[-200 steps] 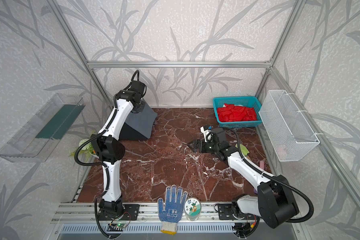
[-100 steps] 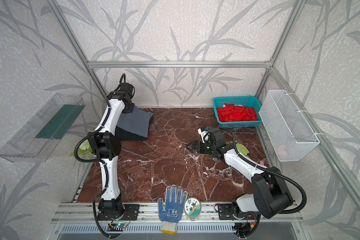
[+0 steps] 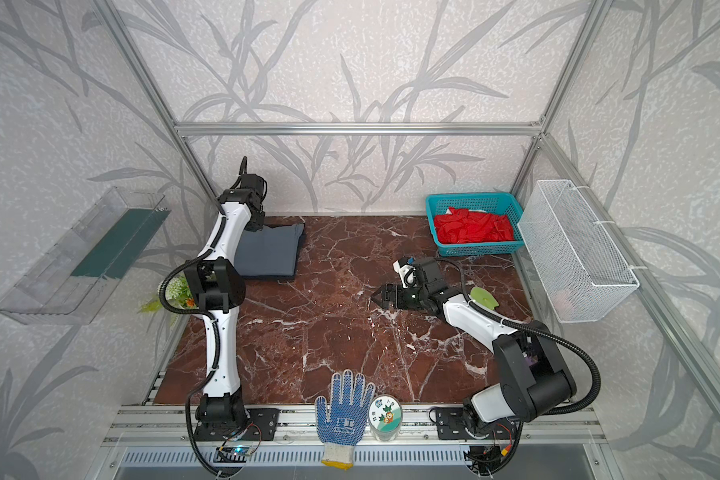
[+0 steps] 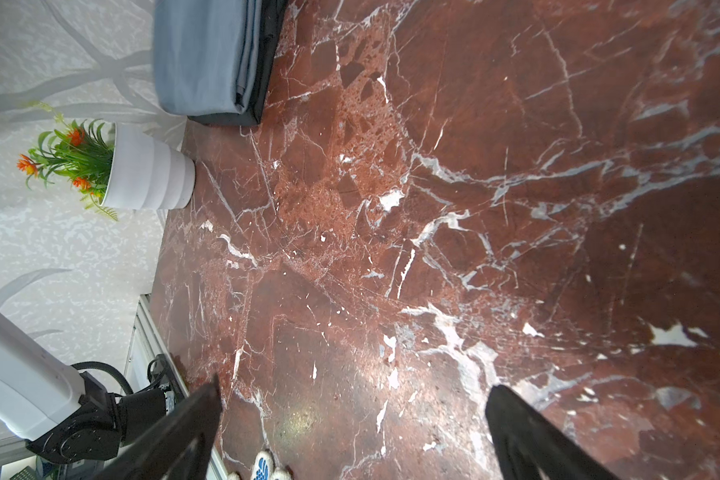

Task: Fold and stack the t-shirts
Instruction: 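Release the grey shirt on the black shirt and withdraw the left gripper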

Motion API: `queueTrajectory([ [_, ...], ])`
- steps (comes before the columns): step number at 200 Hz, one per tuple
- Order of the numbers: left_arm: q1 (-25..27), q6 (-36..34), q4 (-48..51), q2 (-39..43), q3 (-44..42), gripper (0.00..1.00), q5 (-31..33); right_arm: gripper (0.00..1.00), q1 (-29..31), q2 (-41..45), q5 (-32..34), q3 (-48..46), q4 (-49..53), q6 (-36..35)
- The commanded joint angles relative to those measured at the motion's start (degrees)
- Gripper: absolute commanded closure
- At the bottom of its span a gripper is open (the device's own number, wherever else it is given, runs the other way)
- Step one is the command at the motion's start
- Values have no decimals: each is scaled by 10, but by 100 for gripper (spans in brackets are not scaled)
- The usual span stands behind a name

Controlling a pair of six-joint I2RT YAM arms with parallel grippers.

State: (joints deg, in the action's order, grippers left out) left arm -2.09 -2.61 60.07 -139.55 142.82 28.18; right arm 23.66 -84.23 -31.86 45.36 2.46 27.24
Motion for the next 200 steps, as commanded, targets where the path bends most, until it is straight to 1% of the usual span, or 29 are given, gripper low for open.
queueTrajectory([
  [1, -4, 29, -19, 47, -36, 63, 27, 0, 5, -9, -13, 15, 0, 2],
  [27, -4, 60, -26, 83, -110, 63, -34, 0, 11, -12, -15, 17, -7, 9],
  [60, -3, 106, -52, 140, -229, 63, -137, 0, 21, -6, -17, 15, -10, 13],
  [87, 3, 141, -104, 221, -357, 63, -226, 0, 24, 16, -15, 4, -4, 12],
  [98, 11, 149, -127, 261, -408, 62, -266, 0, 25, 30, -11, -2, 1, 11],
  [107, 22, 158, -138, 291, -441, 61, -287, 0, 24, 43, -5, -9, 6, 6],
  [128, 63, 173, -154, 361, -509, 59, -313, 0, 24, 77, 26, -19, 34, -12],
  [152, 129, 179, -182, 444, -599, 56, -328, 1, 20, 119, 66, -28, 57, -21],
  [171, 181, 185, -227, 507, -677, 52, -393, 1, 13, 149, 83, -31, 74, -28],
  [182, 216, 194, -255, 544, -718, 49, -404, 1, 9, 165, 112, -33, 92, -35],
  [194, 255, 201, -279, 582, -766, 35, -394, 1, 2, 187, 142, -45, 103, -38],
  [200, 274, 200, -286, 600, -788, 27, -381, 1, -3, 203, 157, -54, 106, -38],
])
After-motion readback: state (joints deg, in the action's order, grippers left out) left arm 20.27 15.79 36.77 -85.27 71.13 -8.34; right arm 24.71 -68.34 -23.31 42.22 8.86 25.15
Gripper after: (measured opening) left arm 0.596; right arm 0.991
